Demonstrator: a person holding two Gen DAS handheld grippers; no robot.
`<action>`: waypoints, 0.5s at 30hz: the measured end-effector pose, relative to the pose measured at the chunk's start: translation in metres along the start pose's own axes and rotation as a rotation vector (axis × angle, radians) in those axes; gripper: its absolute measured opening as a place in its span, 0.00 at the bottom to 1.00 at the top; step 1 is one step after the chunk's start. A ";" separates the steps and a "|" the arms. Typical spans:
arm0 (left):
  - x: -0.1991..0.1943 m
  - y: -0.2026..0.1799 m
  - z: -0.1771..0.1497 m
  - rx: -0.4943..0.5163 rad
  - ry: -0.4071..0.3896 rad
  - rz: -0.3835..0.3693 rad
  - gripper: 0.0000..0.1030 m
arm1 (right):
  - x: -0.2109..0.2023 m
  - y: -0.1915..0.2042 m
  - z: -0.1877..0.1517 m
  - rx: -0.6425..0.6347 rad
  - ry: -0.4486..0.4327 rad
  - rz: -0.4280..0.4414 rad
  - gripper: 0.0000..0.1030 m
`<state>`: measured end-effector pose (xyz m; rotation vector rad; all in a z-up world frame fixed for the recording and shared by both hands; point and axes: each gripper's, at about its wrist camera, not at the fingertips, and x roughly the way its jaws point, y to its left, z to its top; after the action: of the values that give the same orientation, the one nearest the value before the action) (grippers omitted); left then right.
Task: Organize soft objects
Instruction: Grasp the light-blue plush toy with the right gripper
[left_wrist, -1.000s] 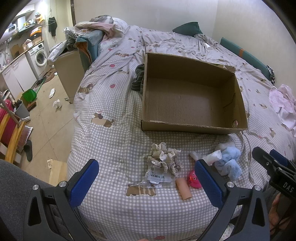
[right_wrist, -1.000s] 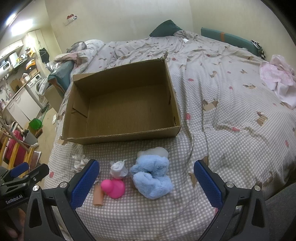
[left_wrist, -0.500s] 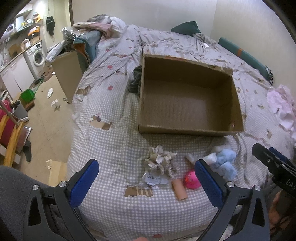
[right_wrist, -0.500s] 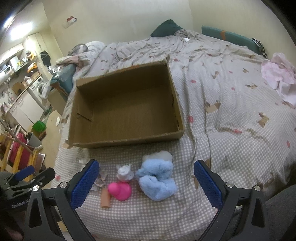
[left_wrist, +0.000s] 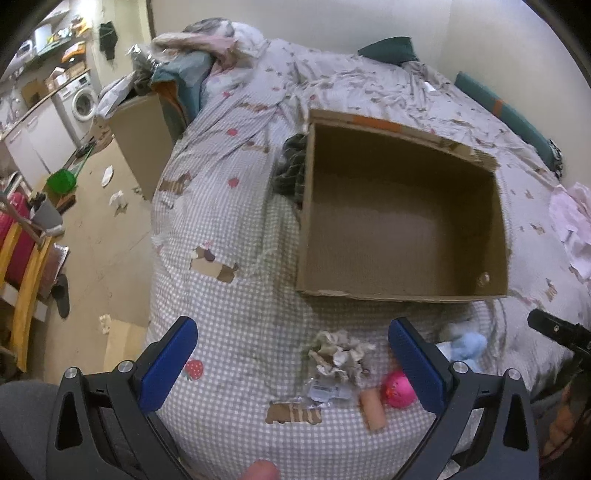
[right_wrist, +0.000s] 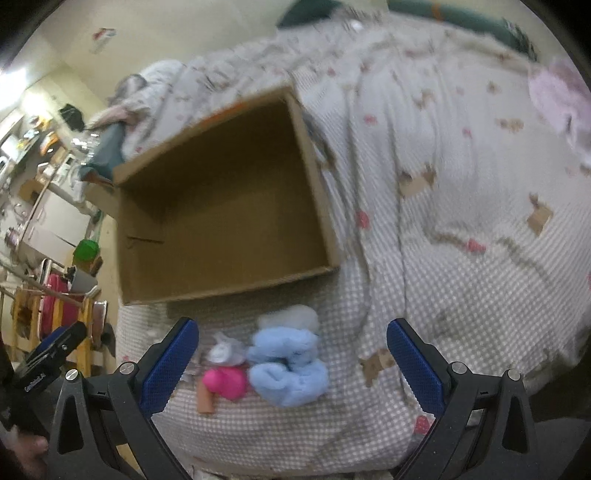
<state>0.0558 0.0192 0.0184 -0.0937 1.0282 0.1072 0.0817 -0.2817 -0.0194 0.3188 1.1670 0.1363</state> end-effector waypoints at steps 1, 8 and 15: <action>0.004 0.002 -0.002 -0.008 0.005 0.000 1.00 | 0.009 -0.005 0.001 0.012 0.029 -0.006 1.00; 0.023 0.009 -0.005 -0.037 0.054 0.014 1.00 | 0.073 -0.004 -0.018 -0.009 0.243 0.029 0.87; 0.033 0.019 -0.007 -0.076 0.086 0.020 1.00 | 0.110 0.042 -0.031 -0.198 0.298 -0.069 0.87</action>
<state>0.0648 0.0383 -0.0141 -0.1583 1.1113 0.1621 0.0990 -0.2072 -0.1141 0.0838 1.4457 0.2426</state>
